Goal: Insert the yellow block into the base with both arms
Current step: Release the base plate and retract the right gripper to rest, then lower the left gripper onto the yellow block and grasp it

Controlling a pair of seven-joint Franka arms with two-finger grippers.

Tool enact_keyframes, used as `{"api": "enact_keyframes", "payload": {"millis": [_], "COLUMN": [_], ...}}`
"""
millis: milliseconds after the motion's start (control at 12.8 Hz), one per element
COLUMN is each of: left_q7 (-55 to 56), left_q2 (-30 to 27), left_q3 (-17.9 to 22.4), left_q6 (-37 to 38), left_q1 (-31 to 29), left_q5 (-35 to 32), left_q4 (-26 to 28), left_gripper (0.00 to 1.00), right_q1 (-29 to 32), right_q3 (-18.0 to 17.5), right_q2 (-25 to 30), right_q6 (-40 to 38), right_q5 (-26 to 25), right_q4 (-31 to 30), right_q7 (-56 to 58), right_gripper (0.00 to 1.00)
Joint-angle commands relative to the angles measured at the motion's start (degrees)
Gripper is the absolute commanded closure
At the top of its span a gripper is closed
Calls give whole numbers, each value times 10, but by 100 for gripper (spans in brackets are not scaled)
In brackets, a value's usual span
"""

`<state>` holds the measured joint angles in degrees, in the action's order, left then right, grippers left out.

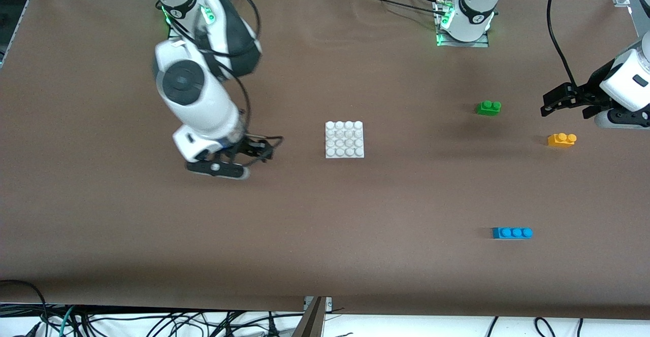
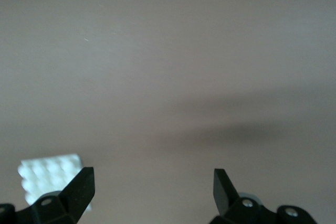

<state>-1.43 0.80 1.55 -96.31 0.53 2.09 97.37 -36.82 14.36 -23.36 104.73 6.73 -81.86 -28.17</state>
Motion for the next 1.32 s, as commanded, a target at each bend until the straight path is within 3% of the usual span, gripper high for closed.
{"api": "enact_keyframes", "payload": {"millis": [0, 156, 389, 623, 701, 935, 1246], "left_q7": [-2, -3, -13, -16, -37, -58, -138], "left_q2": [5, 5, 10, 35, 50, 85, 88], "left_q3": [1, 1, 1, 3, 3, 3, 3], "left_q6": [13, 21, 18, -1, -6, -20, -154], "left_q1": [1, -13, -47, -88, -102, -138, -189], "left_q5": [-11, -12, -13, -17, -39, -68, -89], "left_q4": [-13, -10, -3, -3, -2, 1, 90], "left_gripper": [0, 0, 0, 0, 0, 0, 0], "right_q1": [2, 66, 213, 314, 319, 317, 316], "right_q3": [24, -3, -83, -163, -175, -176, -176], "right_q2": [95, 132, 173, 191, 204, 210, 210], "right_q6": [-77, -123, -173, -180, -176, -174, -179], "right_q5": [6, 3, 0, -12, -35, -44, -59], "right_q4": [-58, -62, -66, -76, -92, -98, -90], "right_q7": [62, 114, 199, 251, 246, 247, 254], "right_gripper": [0, 0, 0, 0, 0, 0, 0]}}
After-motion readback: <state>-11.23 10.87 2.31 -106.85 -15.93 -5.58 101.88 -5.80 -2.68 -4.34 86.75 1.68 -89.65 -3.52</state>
